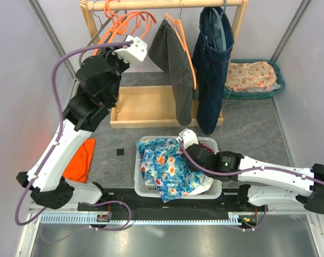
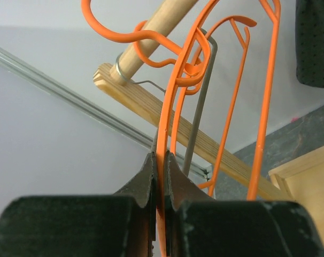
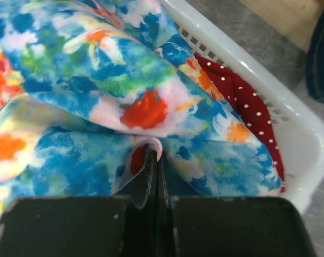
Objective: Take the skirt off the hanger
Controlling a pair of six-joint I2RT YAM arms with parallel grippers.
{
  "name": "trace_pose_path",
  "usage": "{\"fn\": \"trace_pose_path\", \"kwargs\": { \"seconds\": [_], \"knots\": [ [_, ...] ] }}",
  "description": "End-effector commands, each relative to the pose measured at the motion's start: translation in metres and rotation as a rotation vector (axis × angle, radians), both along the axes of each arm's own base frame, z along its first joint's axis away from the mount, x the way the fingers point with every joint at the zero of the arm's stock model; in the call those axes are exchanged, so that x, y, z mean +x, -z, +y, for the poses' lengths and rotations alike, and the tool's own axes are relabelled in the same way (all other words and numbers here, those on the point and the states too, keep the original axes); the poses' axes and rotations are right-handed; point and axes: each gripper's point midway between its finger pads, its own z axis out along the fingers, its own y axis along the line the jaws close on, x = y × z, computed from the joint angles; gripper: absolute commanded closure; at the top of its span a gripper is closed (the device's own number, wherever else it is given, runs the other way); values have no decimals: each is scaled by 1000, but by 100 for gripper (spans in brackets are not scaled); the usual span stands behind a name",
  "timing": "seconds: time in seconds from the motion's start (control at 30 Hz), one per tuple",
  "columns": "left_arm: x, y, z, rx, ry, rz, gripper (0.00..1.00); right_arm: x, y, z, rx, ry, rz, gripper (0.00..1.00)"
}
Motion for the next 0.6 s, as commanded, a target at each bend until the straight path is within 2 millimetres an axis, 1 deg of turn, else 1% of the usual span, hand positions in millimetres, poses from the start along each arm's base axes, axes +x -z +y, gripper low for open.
{"fn": "trace_pose_path", "kwargs": {
  "seconds": [0.0,0.07,0.1,0.17,0.2,0.23,0.27,0.3,0.37,0.4,0.43,0.5,0.57],
  "knots": [
    [11,-13,2,28,-81,-55,98,4,9,23,170,36,78,100],
    [18,-10,-2,50,-97,-48,98,3,16,30,199,40,102,100],
    [25,-6,-7,58,-104,-45,98,-1,27,31,196,28,131,100],
    [32,-5,-11,61,-115,-44,98,-2,30,37,242,33,147,100],
    [38,-1,-16,71,-118,-36,98,-7,39,35,244,26,171,100],
    [40,-6,-17,57,-125,-52,98,-8,37,41,290,23,181,100],
    [42,-7,-17,61,-133,-58,98,-10,39,43,308,18,194,100],
    [45,-8,-19,56,-136,-65,98,-17,49,43,310,9,226,100],
    [51,-7,-24,55,-144,-76,98,-22,55,48,341,3,263,100],
    [53,-6,-25,57,-144,-79,98,-26,65,45,331,5,285,100],
    [56,-6,-28,49,-147,-93,98,-29,66,49,347,-9,300,100],
    [61,0,-32,78,-146,-86,98,-33,73,47,352,-7,323,100],
    [65,7,-35,95,-151,-75,98,-34,73,48,357,-8,328,100]
  ]
}}
